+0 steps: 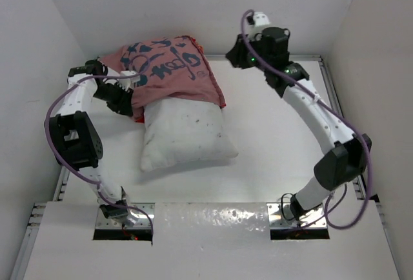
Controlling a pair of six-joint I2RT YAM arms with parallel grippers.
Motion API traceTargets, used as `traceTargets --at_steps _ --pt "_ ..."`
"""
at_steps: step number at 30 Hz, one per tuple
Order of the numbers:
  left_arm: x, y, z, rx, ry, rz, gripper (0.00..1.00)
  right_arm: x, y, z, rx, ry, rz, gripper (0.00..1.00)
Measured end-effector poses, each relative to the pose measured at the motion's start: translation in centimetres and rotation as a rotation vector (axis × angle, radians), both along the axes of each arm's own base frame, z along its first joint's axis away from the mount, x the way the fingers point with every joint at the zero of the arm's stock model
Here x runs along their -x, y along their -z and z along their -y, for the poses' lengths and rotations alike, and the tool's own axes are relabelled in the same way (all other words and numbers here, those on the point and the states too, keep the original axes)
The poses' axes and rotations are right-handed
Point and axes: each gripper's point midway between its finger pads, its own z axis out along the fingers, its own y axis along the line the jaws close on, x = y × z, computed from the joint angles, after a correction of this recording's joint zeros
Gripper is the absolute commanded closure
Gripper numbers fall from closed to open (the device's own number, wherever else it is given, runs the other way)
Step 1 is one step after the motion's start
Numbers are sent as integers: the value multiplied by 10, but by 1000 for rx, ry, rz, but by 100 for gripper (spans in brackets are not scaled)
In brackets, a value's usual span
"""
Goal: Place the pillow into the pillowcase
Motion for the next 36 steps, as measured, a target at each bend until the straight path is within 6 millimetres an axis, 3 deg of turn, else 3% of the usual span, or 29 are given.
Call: traceTargets --at_steps 2,4,6,9,11,13,18,22,25,28,31,32,35,36 --pt "6 9 2 3 -11 -28 69 -39 20 53 -39 149 -53 53" --pt "15 22 3 5 -28 -70 63 -65 58 78 -43 221 -138 44" --pt "27 37 4 3 -50 -121 57 -81 118 79 -27 224 -264 38" --pt "37 55 4 -3 -84 -166 53 -79 193 62 -7 175 -431 37" --pt "38 64 2 -16 -117 -174 51 -67 230 54 -1 143 -521 40" --pt "34 73 0 -24 -155 -166 51 -50 251 49 2 116 -583 41" --pt "19 87 -4 -30 -241 -121 49 -39 252 42 -28 78 -576 45" --pt "3 95 -6 -17 -292 -93 49 -15 247 48 -35 79 -577 47" --pt "-6 102 -6 -1 -318 -84 49 -1 230 58 -26 101 -549 47" --pt "-13 105 -3 26 -333 -79 51 -2 198 62 -29 105 -465 46" --pt "-19 106 -2 39 -352 -66 69 -4 174 58 -44 91 -410 46" --pt "-21 106 -2 43 -358 -60 83 -6 169 55 -47 85 -397 46" --pt "-25 106 -1 58 -367 -49 99 -11 173 41 -49 54 -396 46" --pt "-26 105 0 62 -369 -46 100 -12 181 34 -47 40 -412 46"
